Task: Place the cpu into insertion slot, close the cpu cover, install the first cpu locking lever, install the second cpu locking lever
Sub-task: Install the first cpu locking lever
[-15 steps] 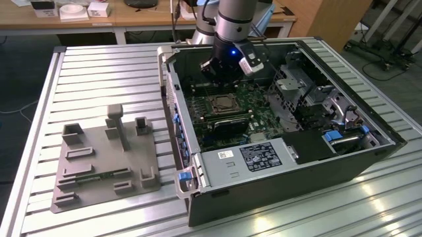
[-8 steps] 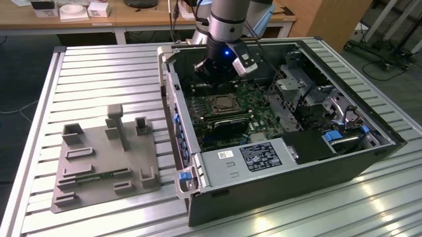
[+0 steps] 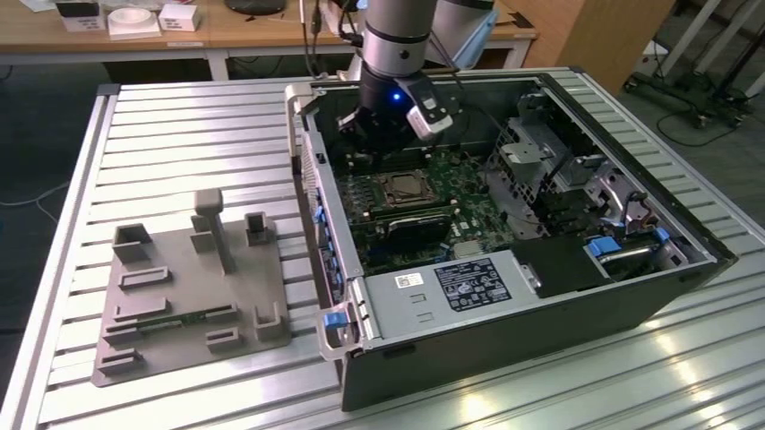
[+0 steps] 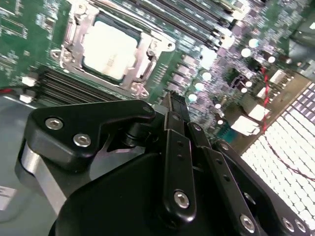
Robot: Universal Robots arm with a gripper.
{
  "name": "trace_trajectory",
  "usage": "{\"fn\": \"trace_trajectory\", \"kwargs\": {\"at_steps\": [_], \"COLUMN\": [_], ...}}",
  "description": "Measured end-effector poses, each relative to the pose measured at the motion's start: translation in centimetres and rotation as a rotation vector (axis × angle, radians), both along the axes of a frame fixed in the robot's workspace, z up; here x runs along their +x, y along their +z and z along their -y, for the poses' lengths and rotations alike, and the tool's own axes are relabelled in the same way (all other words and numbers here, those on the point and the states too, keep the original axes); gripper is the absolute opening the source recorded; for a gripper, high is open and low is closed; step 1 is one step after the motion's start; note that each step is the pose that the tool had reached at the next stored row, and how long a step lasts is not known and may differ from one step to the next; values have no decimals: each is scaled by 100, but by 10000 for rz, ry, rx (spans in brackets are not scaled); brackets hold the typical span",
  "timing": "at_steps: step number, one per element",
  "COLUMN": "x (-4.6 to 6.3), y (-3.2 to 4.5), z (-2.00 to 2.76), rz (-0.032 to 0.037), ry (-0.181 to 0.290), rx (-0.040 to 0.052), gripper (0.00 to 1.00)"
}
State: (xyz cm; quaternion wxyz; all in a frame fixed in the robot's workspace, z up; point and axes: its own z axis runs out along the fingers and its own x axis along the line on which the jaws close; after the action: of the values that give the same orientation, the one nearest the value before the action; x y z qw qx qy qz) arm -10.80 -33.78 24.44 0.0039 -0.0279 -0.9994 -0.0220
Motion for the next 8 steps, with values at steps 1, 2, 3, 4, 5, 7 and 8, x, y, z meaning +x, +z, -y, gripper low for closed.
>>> {"fn": "trace_trajectory", "kwargs": {"at_steps": [1,2,3,4,5,7,8], "x": [-25,-46,-61,-72,-80,-88,-90], "y": [0,0,0,0,0,-1,-1], "z": [-2,-6,-10,-15,-21,-39,-48], "rz": [3,6,8,8,8,8,9], "ry": [0,0,1,2,5,43,81], "rx": [0,0,0,-1,-2,0,0], "gripper": [10,10,10,10,10,10,10]}}
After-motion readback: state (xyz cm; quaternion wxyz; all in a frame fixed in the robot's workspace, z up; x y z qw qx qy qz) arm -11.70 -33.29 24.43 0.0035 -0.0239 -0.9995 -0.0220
